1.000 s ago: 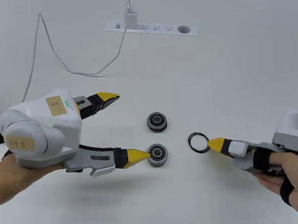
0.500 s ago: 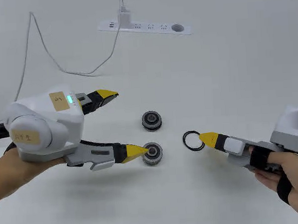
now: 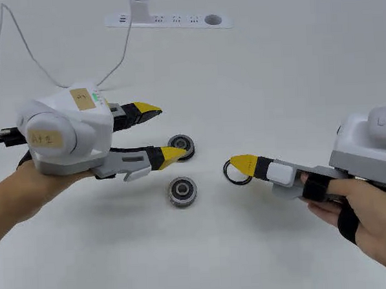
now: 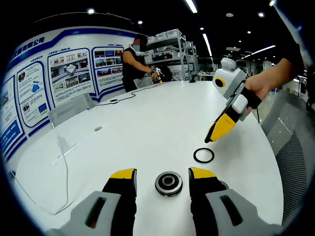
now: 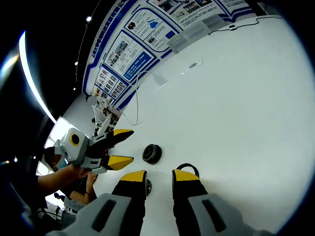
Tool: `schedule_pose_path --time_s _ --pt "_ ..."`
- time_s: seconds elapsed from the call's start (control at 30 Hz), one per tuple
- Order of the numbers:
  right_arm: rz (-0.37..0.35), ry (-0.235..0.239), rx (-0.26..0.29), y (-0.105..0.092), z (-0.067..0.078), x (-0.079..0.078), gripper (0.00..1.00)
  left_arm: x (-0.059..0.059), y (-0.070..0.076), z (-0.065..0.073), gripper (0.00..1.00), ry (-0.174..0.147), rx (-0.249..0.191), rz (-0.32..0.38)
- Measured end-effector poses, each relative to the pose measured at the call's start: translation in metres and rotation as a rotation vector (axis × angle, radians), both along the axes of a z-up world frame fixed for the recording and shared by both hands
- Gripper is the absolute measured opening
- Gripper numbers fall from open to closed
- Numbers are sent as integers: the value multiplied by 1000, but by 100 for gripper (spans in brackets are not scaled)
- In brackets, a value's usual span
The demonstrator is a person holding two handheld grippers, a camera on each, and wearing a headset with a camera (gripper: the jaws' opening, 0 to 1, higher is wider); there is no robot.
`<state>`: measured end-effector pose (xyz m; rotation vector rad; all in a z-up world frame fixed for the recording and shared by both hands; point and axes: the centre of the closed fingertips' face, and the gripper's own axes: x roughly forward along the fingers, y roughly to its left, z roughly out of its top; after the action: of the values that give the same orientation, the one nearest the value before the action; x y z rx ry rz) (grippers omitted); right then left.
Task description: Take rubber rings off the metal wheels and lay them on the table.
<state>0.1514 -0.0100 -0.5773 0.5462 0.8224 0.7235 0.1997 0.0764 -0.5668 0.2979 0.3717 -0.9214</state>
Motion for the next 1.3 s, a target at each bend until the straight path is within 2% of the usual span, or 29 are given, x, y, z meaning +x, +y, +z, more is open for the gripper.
schedule_pose_path --time_s 0.13,0.27,0.37,0.6,1.07,1.3 --pt "10 1 9 0 1 1 22 0 -7 -11 38 16 19 -26" --pt "8 3 31 2 4 2 22 1 -12 -19 34 43 16 -34" --pt "9 -2 44 3 7 3 22 0 -14 -24 31 49 29 -43" --pt "20 3 49 6 4 2 22 -2 -13 -28 24 58 44 -45" --pt "35 19 66 18 2 -1 22 -5 -7 -30 20 106 5 -31" --pt "41 17 66 20 4 1 22 -2 -8 -29 16 109 -8 -25"
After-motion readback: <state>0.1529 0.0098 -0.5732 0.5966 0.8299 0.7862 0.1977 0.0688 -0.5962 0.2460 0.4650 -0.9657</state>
